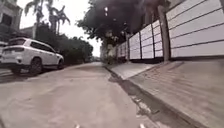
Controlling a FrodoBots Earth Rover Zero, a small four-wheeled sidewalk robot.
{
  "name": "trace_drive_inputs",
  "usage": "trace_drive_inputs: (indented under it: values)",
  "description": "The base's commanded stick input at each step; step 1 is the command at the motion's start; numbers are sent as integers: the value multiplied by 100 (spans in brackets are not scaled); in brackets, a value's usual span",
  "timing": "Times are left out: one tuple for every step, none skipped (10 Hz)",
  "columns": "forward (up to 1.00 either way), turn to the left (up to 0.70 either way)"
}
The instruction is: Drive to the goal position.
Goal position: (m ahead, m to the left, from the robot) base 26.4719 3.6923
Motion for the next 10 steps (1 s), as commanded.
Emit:
trace_drive_inputs:
  values:
    - [85,0]
    - [85,0]
    - [85,0]
    - [85,0]
    - [85,0]
    - [85,0]
    - [85,0]
    - [85,0]
    - [85,0]
    - [85,0]
